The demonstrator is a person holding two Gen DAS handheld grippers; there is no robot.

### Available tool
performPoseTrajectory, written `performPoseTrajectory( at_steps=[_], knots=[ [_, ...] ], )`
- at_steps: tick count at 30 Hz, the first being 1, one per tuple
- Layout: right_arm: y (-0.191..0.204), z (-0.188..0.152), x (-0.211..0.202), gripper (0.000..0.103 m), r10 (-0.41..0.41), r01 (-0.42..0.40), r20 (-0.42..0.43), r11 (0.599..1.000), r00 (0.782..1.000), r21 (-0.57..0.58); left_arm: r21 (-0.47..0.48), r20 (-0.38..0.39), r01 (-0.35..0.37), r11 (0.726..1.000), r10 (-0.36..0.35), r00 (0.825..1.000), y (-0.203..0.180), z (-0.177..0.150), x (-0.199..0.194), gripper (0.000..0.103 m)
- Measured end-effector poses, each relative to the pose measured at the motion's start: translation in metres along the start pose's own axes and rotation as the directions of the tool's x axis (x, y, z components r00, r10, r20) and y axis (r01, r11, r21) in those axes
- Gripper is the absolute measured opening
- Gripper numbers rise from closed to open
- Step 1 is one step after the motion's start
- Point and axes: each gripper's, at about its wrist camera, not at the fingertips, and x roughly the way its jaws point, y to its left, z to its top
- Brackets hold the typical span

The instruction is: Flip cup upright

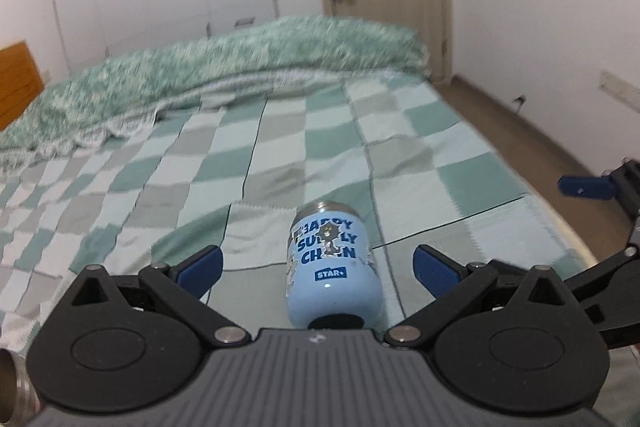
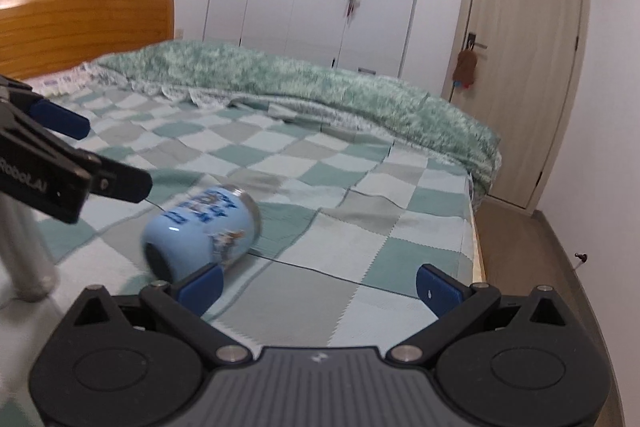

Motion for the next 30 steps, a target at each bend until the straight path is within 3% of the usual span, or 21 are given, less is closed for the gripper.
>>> performPoseTrajectory(
  at_steps=[6, 10, 15, 20, 21, 30],
  knots=[
    [-0.027, 0.006, 0.048, 0.103, 0.033, -0.034, -0.048, 0.999, 0.998, -0.017, -0.064, -0.149, -0.062, 0.996, 0.052, 0.987, 0.000, 0.014, 0.055, 0.103],
    [-0.035, 0.005, 0.072, 0.103, 0.062, -0.065, -0.078, 0.997, 0.995, -0.039, -0.073, -0.273, -0.085, 0.994, 0.062, 0.960, -0.003, 0.019, 0.093, 0.103],
    [-0.040, -0.001, 0.092, 0.103, 0.102, -0.106, -0.099, 0.994, 0.990, -0.040, -0.087, -0.323, -0.083, 0.993, 0.051, 0.945, -0.007, 0.018, 0.123, 0.103],
    [-0.036, -0.008, 0.103, 0.103, 0.120, -0.128, -0.126, 0.990, 0.985, -0.051, -0.080, -0.431, -0.063, 0.995, 0.023, 0.902, -0.011, 0.009, 0.150, 0.099],
    [-0.035, -0.010, 0.103, 0.103, 0.121, -0.130, -0.134, 0.990, 0.984, -0.062, -0.086, -0.429, -0.053, 0.995, 0.011, 0.903, -0.011, 0.007, 0.153, 0.086],
    [-0.029, -0.009, 0.085, 0.103, 0.108, -0.118, -0.132, 0.990, 0.985, -0.075, -0.118, -0.412, -0.024, 0.993, -0.028, 0.911, -0.010, -0.001, 0.132, 0.085]
  ],
)
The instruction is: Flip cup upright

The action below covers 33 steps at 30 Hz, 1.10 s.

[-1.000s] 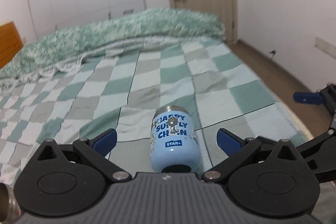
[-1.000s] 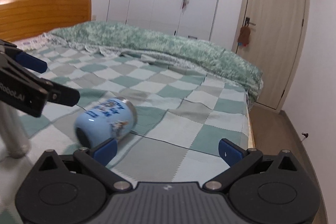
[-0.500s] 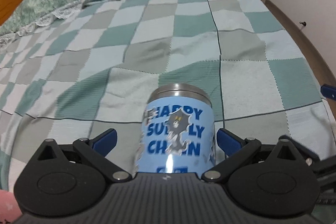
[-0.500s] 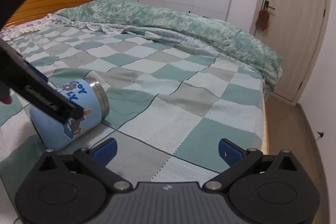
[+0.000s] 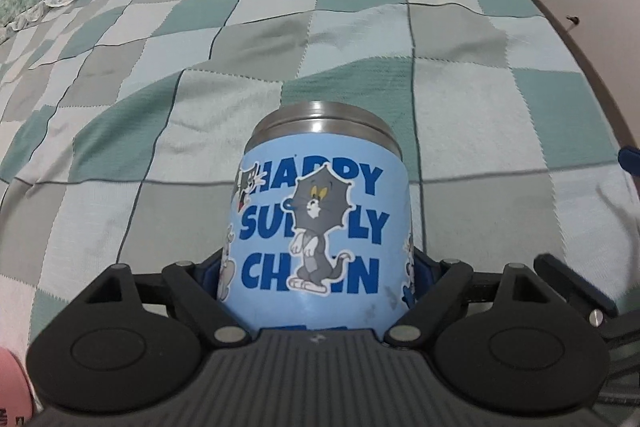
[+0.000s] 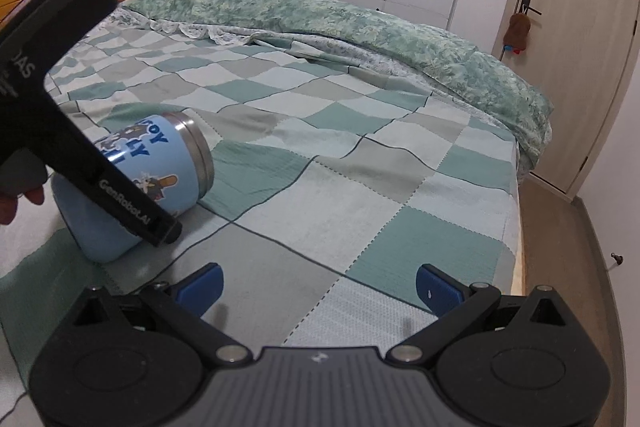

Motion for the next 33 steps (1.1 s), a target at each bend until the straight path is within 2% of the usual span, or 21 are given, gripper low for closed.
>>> performPoseTrajectory(
  at_steps=[8, 16, 24, 33],
  knots=[
    [0.024, -0.001, -0.067, 0.103, -0.039, 0.039, 0.021, 0.999, 0.999, -0.017, 0.021, 0.061, 0.067, 0.998, -0.068, 0.996, -0.005, -0.030, -0.060, 0.085],
    [0.066, -0.026, -0.145, 0.103, -0.083, 0.083, 0.004, 0.996, 0.997, -0.018, 0.023, 0.087, 0.164, 0.986, -0.166, 0.982, -0.007, -0.100, -0.121, 0.085],
    [0.109, -0.075, -0.186, 0.103, -0.090, 0.089, -0.063, 0.996, 0.994, -0.024, -0.048, 0.076, 0.247, 0.968, -0.243, 0.967, 0.004, -0.174, -0.134, 0.085],
    [0.132, -0.107, -0.205, 0.102, -0.079, 0.078, -0.094, 0.997, 0.992, -0.012, -0.089, 0.040, 0.267, 0.960, -0.264, 0.964, 0.001, -0.212, -0.118, 0.085]
  ],
)
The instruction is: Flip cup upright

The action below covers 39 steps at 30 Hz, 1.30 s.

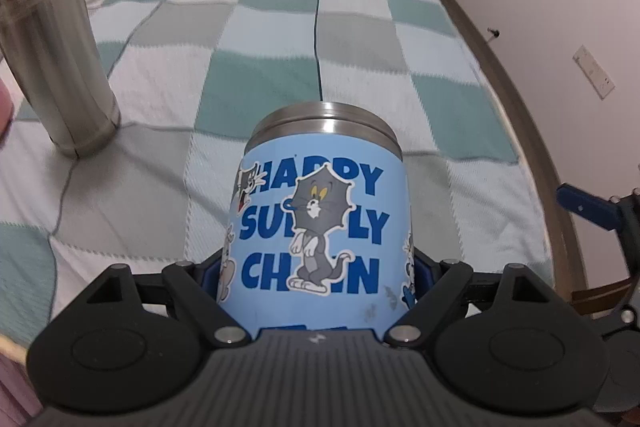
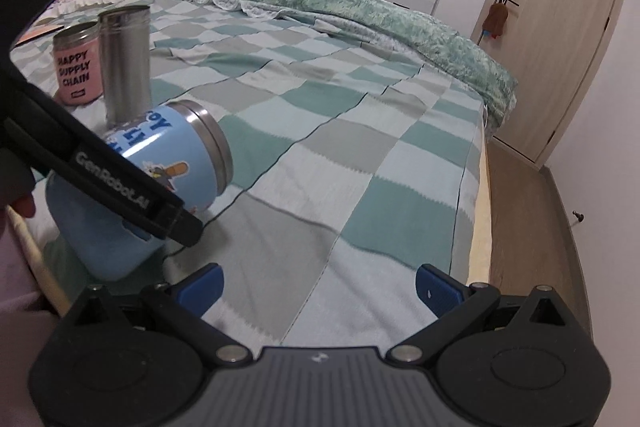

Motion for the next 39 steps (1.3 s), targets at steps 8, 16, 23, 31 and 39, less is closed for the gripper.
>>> performPoseTrajectory(
  at_steps=[8, 16, 23, 31, 39],
  knots=[
    [0.004, -0.006, -0.004, 0.102, 0.003, -0.002, -0.010, 1.000, 1.000, 0.026, 0.035, -0.017, 0.045, 0.998, -0.045, 0.999, 0.006, -0.004, 0.007, 0.089],
    [0.010, 0.000, -0.020, 0.103, 0.027, -0.028, 0.008, 0.996, 1.000, 0.080, 0.121, 0.081, 0.076, 0.990, -0.087, 0.993, 0.032, 0.005, -0.045, 0.103],
    [0.021, 0.029, -0.036, 0.103, 0.058, -0.079, 0.095, 0.971, 0.994, 0.225, 0.216, 0.164, 0.012, 0.976, -0.048, 0.985, 0.084, 0.009, -0.068, 0.103],
    [0.048, 0.066, 0.006, 0.103, 0.067, -0.037, -0.055, 0.902, 0.996, 0.430, 0.311, 0.227, -0.042, 0.950, -0.031, 0.973, 0.143, 0.010, -0.056, 0.103],
    [0.063, 0.088, 0.055, 0.100, 0.087, 0.034, -0.212, 0.859, 0.973, 0.511, 0.353, 0.234, -0.029, 0.935, -0.058, 0.971, 0.172, 0.015, -0.043, 0.103]
  ],
)
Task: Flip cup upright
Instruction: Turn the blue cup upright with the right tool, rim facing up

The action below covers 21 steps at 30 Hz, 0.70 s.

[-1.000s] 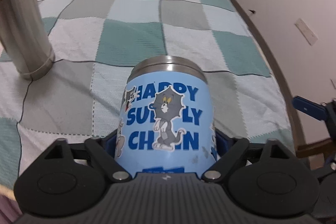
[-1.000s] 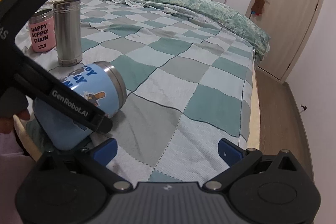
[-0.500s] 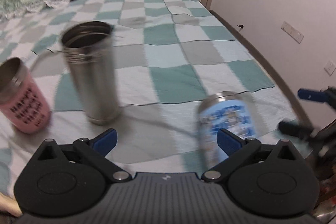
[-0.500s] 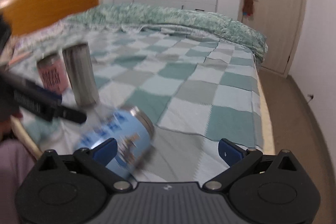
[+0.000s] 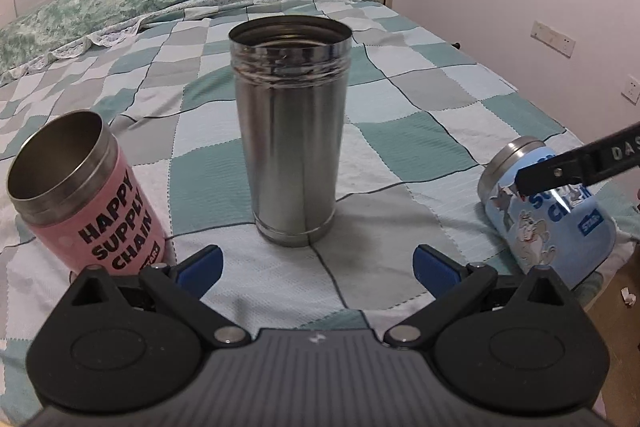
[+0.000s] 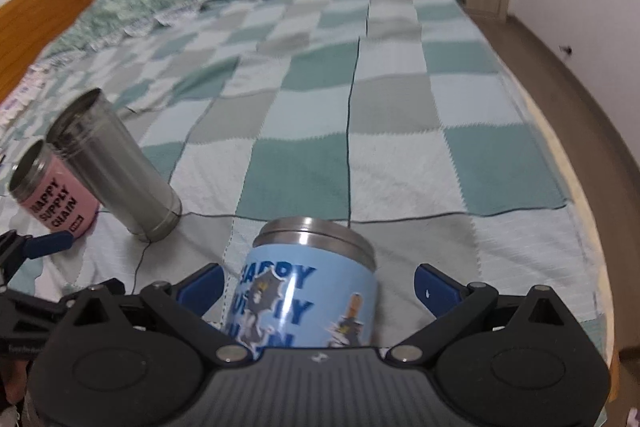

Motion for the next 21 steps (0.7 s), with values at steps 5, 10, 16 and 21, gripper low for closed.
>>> performPoseTrajectory(
  at_steps=[5, 10, 16, 21],
  knots=[
    [0.002, 0.012, 0.017, 0.097, -0.010, 0.016, -0.096, 0.998, 0.995, 0.063, 0.014, -0.003, 0.038, 0.999, -0.038, 0.999, 0.003, -0.001, 0.009, 0.103],
    [0.002, 0.017, 0.034, 0.097, -0.030, 0.046, -0.168, 0.995, 0.985, 0.092, 0.038, 0.008, 0.066, 0.997, -0.066, 0.998, -0.003, 0.002, 0.010, 0.103],
    [-0.004, 0.016, 0.048, 0.084, 0.002, 0.030, -0.202, 0.988, 0.979, 0.153, 0.036, 0.005, 0.070, 0.997, -0.070, 0.998, -0.006, 0.001, 0.013, 0.103],
    [0.001, 0.010, 0.033, 0.084, 0.032, -0.016, -0.144, 0.994, 0.989, 0.111, 0.034, 0.016, 0.071, 0.997, -0.072, 0.997, -0.009, 0.000, 0.008, 0.103]
  ],
)
